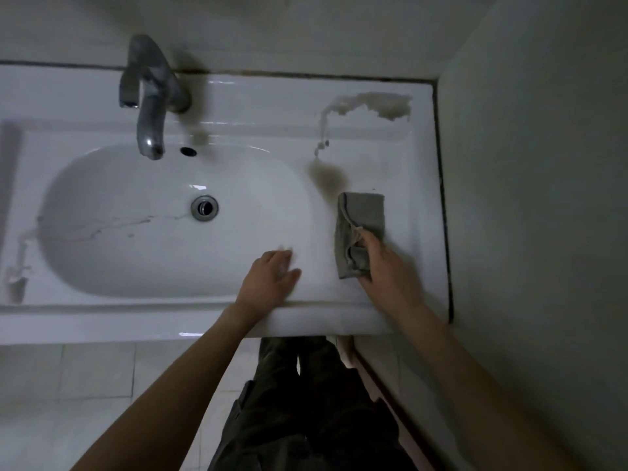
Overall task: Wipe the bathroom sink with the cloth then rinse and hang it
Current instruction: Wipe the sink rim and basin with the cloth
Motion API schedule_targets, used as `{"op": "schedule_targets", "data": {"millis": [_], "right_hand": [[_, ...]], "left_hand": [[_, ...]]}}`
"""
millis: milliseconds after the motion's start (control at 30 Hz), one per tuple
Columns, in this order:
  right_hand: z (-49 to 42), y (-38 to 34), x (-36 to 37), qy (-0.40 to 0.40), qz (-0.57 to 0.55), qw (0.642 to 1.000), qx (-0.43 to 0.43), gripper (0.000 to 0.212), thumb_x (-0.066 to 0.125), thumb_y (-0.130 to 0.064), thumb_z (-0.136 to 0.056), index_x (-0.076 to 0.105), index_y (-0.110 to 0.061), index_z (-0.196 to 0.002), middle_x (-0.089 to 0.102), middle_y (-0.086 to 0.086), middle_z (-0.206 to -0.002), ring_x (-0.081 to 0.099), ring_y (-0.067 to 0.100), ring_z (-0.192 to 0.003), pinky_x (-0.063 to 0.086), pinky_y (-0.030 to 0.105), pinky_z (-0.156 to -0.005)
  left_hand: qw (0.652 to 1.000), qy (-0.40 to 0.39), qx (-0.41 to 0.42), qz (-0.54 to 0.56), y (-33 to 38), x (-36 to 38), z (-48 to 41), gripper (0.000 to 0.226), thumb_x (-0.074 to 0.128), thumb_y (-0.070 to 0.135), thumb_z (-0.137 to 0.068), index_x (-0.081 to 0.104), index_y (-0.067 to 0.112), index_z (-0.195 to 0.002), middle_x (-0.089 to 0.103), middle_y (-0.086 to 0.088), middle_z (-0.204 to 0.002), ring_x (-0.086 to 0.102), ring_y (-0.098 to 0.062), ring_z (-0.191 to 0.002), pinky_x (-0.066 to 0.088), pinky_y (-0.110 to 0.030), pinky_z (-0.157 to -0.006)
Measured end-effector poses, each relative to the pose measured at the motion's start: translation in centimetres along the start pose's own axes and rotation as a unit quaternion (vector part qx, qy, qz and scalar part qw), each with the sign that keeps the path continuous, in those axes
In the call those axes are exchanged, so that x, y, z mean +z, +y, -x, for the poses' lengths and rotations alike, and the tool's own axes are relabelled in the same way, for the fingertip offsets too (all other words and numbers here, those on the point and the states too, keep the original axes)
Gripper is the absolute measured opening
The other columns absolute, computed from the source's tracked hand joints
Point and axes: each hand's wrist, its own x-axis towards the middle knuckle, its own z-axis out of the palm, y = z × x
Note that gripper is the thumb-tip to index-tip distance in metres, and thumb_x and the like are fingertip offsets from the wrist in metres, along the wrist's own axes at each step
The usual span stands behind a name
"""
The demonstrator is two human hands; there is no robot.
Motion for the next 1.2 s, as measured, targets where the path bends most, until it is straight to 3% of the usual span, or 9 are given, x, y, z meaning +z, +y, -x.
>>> {"op": "schedule_targets", "data": {"millis": [100,167,233,333,600,767,933,1067,1200], "right_hand": [[0.7,-0.4,-1.3,-0.043,-0.089,0.995,-0.008,0.074,0.058,-0.027,-0.085,0.023,-0.020,-0.150,0.039,0.007,-0.150,0.040,0.022,-0.133,0.035,0.038,-0.111],[0.3,-1.0,-2.0,0.029,-0.128,0.991,-0.010,0.062,0.050,-0.031,-0.091,0.030,-0.018,-0.148,0.033,0.005,-0.153,0.031,0.018,-0.139,0.026,0.032,-0.115],[-1.4,-1.3,-1.5,0.117,-0.064,0.991,0.000,0.059,0.042,-0.034,-0.097,0.024,-0.013,-0.150,0.023,0.005,-0.158,0.018,0.016,-0.145,0.015,0.029,-0.118],[-5.2,-1.7,1.4,0.099,0.015,0.993,0.059,0.067,0.031,-0.044,-0.100,0.011,-0.009,-0.152,0.008,0.009,-0.161,0.002,0.019,-0.148,0.000,0.034,-0.121],[-11.5,-1.0,3.0,0.137,0.095,0.982,0.091,0.064,0.026,-0.040,-0.098,0.014,-0.008,-0.152,0.014,0.011,-0.160,0.011,0.023,-0.148,0.010,0.041,-0.121],[-16.5,-2.2,1.8,0.098,0.134,0.986,-0.013,0.063,0.022,-0.039,-0.097,0.017,-0.008,-0.151,0.020,0.009,-0.159,0.014,0.024,-0.147,0.013,0.041,-0.120],[-7.8,-0.4,3.0,0.038,0.163,0.977,-0.128,0.057,0.032,-0.030,-0.097,0.023,-0.010,-0.150,0.028,0.007,-0.156,0.020,0.021,-0.146,0.016,0.040,-0.120],[-7.7,3.1,1.2,0.053,0.116,0.989,-0.071,0.058,0.027,-0.026,-0.094,0.022,-0.010,-0.149,0.028,0.007,-0.156,0.019,0.020,-0.146,0.016,0.042,-0.119],[-14.9,0.0,0.8,0.100,0.115,0.988,-0.028,0.060,0.022,-0.027,-0.092,0.028,-0.006,-0.148,0.029,0.012,-0.155,0.021,0.028,-0.145,0.015,0.039,-0.120]], "left_hand": [[1.000,-0.001,0.004,0.000,0.2,0.0,0.0,0.064,0.048,0.048,-0.083,0.054,0.012,-0.135,0.054,-0.012,-0.137,0.049,-0.028,-0.124,0.036,-0.034,-0.104],[1.000,0.000,0.002,0.004,0.1,-0.2,0.0,0.064,0.049,0.048,-0.083,0.054,0.012,-0.135,0.053,-0.011,-0.137,0.049,-0.028,-0.125,0.036,-0.035,-0.105],[1.000,0.006,0.003,0.007,0.1,-0.1,0.1,0.061,0.050,0.047,-0.083,0.055,0.012,-0.133,0.055,-0.010,-0.136,0.050,-0.028,-0.125,0.037,-0.034,-0.105],[1.000,0.008,0.013,-0.007,-0.1,0.1,0.0,0.058,0.050,0.047,-0.086,0.056,0.014,-0.133,0.055,-0.008,-0.135,0.051,-0.026,-0.123,0.037,-0.032,-0.102],[0.997,0.049,0.047,-0.038,-1.0,1.1,-0.3,0.066,0.039,0.055,-0.083,0.056,0.015,-0.132,0.057,-0.004,-0.132,0.052,-0.023,-0.119,0.038,-0.029,-0.099],[0.997,0.039,0.044,-0.058,-0.8,1.0,-0.1,0.069,0.035,0.056,-0.084,0.052,0.015,-0.138,0.053,-0.003,-0.140,0.048,-0.022,-0.127,0.034,-0.028,-0.103],[0.998,0.022,0.032,-0.046,-0.6,0.4,0.1,0.070,0.037,0.058,-0.085,0.049,0.018,-0.141,0.049,-0.002,-0.144,0.045,-0.020,-0.131,0.031,-0.027,-0.107],[0.998,0.026,0.033,-0.047,-0.6,0.7,0.1,0.074,0.032,0.060,-0.083,0.049,0.018,-0.141,0.049,-0.002,-0.144,0.044,-0.020,-0.130,0.031,-0.027,-0.106],[0.998,0.036,0.030,-0.043,-0.8,1.0,0.0,0.063,0.042,0.052,-0.088,0.049,0.017,-0.141,0.050,-0.002,-0.143,0.044,-0.020,-0.130,0.033,-0.028,-0.106]]}}
